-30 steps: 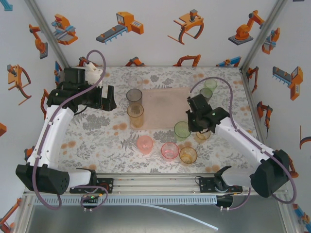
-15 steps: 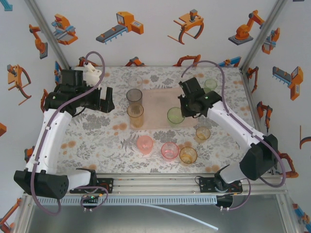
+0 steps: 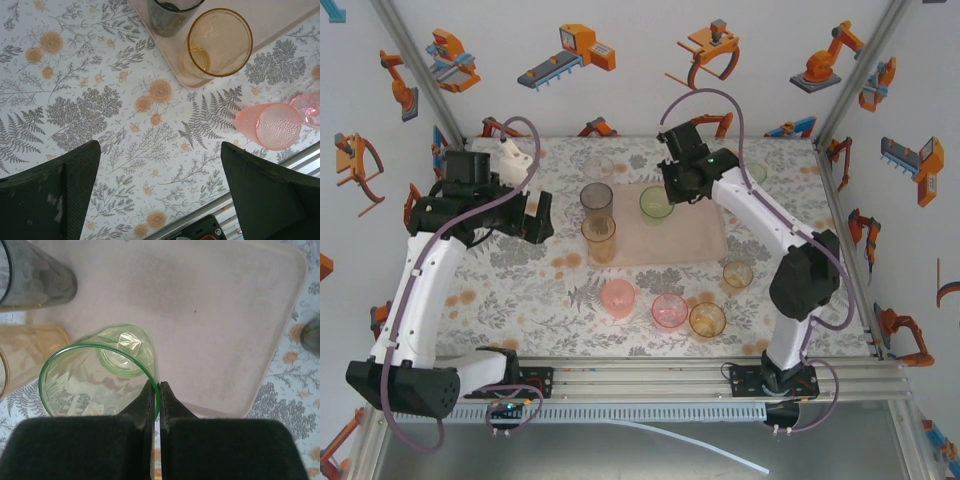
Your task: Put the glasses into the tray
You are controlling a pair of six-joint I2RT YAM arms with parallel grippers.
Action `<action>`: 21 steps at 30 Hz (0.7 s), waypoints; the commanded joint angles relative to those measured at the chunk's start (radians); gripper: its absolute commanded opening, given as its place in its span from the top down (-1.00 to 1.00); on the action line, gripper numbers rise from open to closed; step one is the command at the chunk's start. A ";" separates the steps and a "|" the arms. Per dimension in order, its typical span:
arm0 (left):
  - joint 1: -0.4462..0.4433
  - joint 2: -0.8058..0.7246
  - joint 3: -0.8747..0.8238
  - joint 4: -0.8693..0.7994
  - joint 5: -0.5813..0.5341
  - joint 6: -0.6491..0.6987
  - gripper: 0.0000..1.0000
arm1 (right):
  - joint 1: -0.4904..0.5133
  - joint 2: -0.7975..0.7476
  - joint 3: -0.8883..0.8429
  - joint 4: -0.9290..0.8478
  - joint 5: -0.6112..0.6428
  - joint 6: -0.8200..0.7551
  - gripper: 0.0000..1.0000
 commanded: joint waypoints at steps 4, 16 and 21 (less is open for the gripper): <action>0.006 -0.020 -0.002 -0.025 0.035 0.004 -0.95 | -0.011 0.133 0.166 0.006 -0.012 -0.048 0.93; 0.012 -0.029 -0.018 -0.020 0.033 -0.008 -0.94 | -0.049 0.356 0.414 0.004 -0.026 -0.047 0.94; 0.017 -0.028 -0.015 -0.020 0.044 -0.011 -0.94 | -0.063 0.411 0.461 0.002 -0.036 -0.039 0.94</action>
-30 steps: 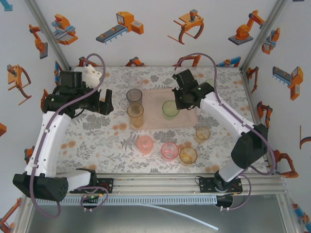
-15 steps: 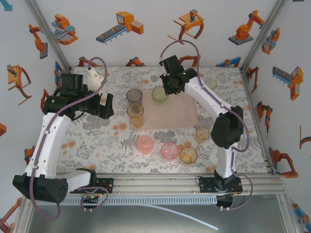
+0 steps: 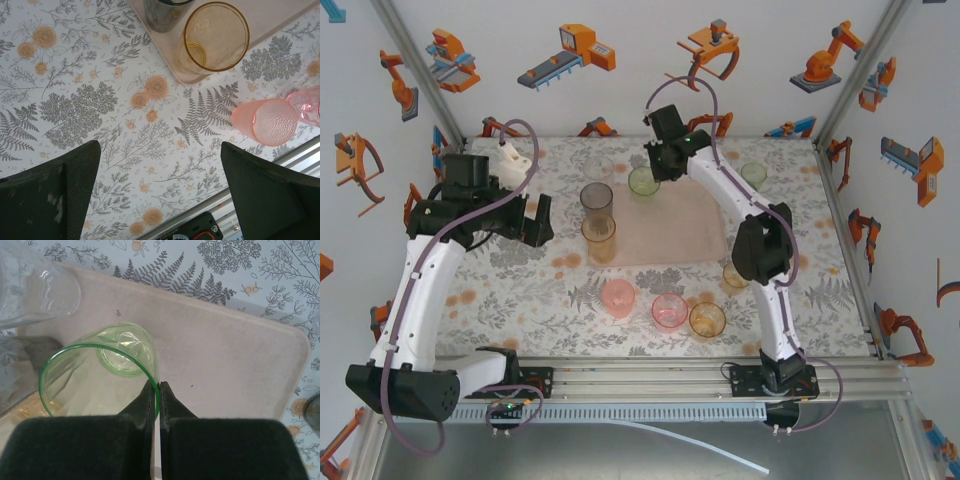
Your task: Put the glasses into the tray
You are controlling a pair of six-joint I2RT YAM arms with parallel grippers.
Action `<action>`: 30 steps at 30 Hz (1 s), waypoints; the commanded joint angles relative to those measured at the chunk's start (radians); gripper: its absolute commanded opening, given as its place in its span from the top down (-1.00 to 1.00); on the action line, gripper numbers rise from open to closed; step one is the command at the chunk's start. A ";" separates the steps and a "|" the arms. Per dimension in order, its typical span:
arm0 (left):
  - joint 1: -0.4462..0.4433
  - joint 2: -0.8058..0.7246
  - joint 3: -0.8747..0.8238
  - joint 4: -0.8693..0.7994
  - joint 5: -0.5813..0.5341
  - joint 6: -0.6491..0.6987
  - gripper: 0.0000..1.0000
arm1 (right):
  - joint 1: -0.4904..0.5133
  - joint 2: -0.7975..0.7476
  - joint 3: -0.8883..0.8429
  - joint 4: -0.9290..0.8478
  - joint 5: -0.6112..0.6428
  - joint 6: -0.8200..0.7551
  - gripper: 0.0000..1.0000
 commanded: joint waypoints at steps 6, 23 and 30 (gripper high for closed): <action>0.020 -0.004 -0.005 -0.007 0.038 -0.011 -0.94 | -0.019 0.052 0.082 0.006 -0.018 -0.005 0.94; 0.034 0.032 0.012 -0.004 0.065 -0.025 -0.94 | -0.022 0.135 0.159 0.018 -0.051 -0.003 0.93; 0.040 0.026 0.009 -0.004 0.071 -0.027 -0.94 | -0.023 0.158 0.178 0.031 -0.092 0.016 0.92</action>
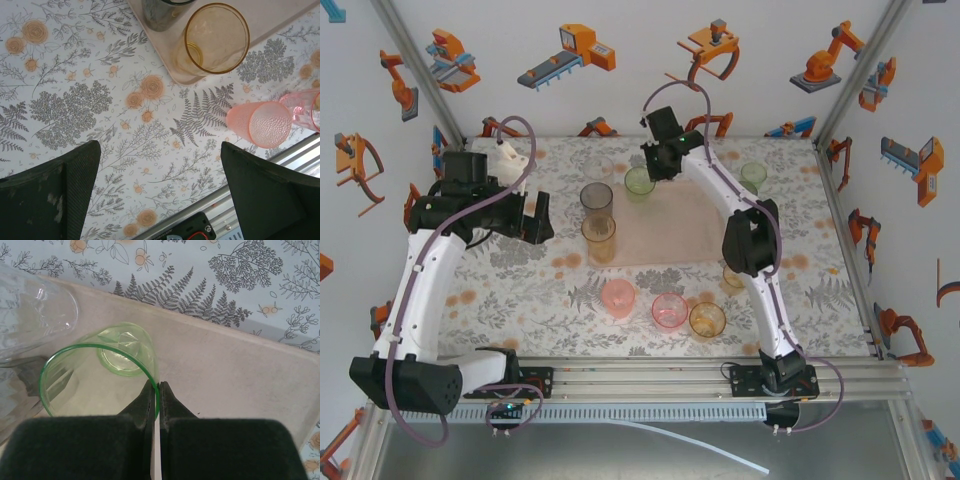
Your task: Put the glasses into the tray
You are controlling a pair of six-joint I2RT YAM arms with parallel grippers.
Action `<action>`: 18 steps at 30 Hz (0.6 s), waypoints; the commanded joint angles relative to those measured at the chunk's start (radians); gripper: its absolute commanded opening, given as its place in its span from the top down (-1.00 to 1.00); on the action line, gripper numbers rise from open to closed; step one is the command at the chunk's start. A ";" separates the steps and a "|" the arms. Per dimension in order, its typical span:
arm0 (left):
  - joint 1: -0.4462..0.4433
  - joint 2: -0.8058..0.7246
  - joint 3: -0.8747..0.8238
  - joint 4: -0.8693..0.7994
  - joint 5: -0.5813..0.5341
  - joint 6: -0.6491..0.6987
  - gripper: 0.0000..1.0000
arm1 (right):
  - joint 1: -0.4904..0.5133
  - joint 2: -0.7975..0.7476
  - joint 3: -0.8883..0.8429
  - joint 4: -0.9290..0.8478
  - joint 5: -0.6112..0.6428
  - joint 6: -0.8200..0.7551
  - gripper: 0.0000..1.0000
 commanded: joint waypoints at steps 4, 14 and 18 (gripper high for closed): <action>0.009 -0.001 0.008 -0.003 0.036 -0.014 -0.94 | -0.007 0.036 0.073 0.020 -0.037 0.019 0.92; 0.009 0.009 0.015 -0.001 0.044 -0.017 -0.94 | -0.007 0.054 0.078 0.019 -0.050 0.021 0.90; 0.010 0.007 0.015 0.000 0.043 -0.016 -0.94 | -0.007 0.060 0.082 0.022 -0.056 0.022 0.88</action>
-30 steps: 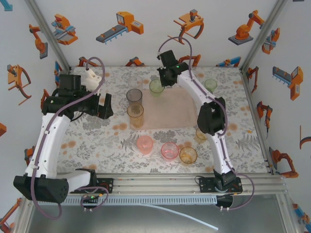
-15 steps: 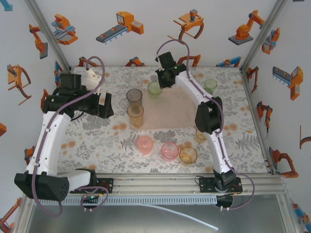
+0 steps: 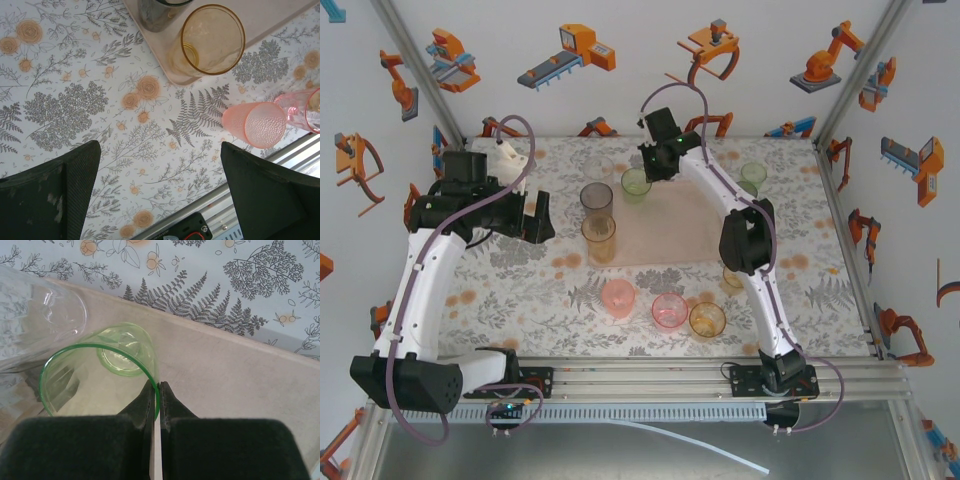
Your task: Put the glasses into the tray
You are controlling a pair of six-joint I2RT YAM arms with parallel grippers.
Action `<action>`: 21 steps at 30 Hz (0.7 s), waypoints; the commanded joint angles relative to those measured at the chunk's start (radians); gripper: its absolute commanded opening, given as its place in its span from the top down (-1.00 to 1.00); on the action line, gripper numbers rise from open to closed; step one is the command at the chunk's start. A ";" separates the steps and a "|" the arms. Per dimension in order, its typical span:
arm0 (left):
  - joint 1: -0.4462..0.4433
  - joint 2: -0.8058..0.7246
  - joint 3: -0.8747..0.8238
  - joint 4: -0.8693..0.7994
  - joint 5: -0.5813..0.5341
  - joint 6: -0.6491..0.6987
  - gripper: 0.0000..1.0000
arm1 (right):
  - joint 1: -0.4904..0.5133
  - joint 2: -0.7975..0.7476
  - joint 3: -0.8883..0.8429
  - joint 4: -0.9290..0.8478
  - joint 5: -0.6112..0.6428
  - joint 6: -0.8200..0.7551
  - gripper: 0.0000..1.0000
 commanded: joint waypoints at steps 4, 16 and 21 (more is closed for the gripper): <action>0.005 0.003 0.015 -0.001 0.025 -0.009 -0.94 | -0.007 0.025 0.046 0.017 -0.019 0.015 0.86; 0.005 0.000 0.012 0.003 0.026 -0.008 -0.94 | -0.007 0.045 0.063 0.011 -0.036 0.011 0.81; 0.005 0.001 0.011 0.003 0.026 -0.008 -0.94 | -0.007 0.051 0.064 0.011 -0.050 0.016 0.76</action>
